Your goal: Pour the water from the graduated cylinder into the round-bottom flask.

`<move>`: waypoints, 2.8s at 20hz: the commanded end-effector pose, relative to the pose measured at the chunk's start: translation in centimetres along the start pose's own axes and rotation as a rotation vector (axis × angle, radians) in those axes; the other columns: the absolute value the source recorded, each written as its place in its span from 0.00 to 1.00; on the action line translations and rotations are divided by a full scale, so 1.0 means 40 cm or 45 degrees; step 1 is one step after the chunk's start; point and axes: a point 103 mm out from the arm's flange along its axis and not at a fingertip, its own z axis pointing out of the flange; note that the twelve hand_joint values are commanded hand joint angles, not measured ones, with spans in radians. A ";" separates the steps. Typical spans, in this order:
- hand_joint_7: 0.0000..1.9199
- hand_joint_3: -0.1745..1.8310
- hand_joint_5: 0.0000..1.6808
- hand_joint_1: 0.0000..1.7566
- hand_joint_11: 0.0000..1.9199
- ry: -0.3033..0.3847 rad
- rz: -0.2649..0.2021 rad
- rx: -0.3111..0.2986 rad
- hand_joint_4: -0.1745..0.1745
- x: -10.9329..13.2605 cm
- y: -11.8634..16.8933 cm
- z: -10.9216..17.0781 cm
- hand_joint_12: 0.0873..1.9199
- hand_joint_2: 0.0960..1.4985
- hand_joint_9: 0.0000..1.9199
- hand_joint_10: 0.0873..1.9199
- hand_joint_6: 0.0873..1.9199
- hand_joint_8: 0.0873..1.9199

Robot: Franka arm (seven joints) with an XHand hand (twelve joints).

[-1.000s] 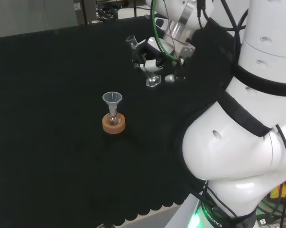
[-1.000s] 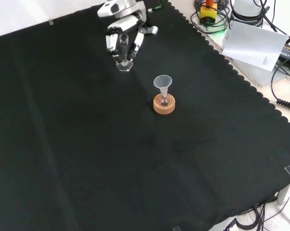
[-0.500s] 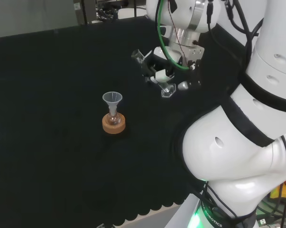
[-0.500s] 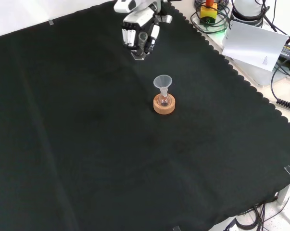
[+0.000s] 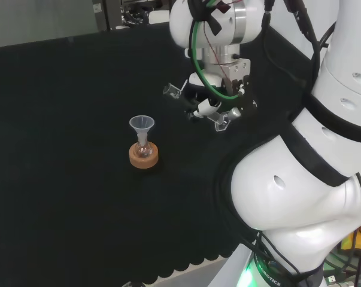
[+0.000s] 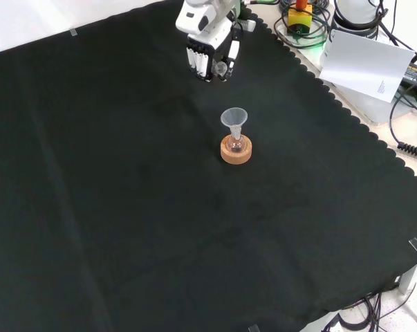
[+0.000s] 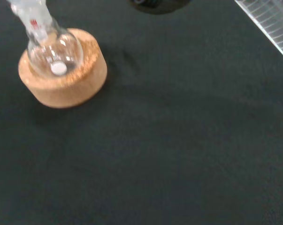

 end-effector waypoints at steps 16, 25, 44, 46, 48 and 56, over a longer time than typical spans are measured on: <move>0.57 0.09 0.64 0.73 0.64 -0.339 0.003 0.336 0.00 0.088 0.059 -0.008 0.36 0.69 0.75 0.00 0.42 0.41; 0.57 0.09 0.64 0.73 0.65 -0.458 0.028 0.385 0.00 0.113 0.062 -0.017 0.36 0.69 0.75 0.00 0.42 0.41; 0.57 0.09 0.64 0.73 0.65 -0.703 0.144 0.431 0.00 0.142 0.071 -0.055 0.36 0.69 0.75 0.00 0.42 0.41; 0.57 0.09 0.64 0.73 0.65 -0.718 0.150 0.435 0.00 0.143 0.071 -0.059 0.36 0.69 0.75 0.00 0.42 0.41; 0.57 0.09 0.64 0.73 0.65 -0.735 0.155 0.434 0.00 0.143 0.071 -0.064 0.36 0.69 0.75 0.00 0.42 0.41; 0.57 0.09 0.64 0.73 0.65 -0.799 0.180 0.439 0.00 0.142 0.067 -0.081 0.35 0.69 0.76 0.00 0.42 0.41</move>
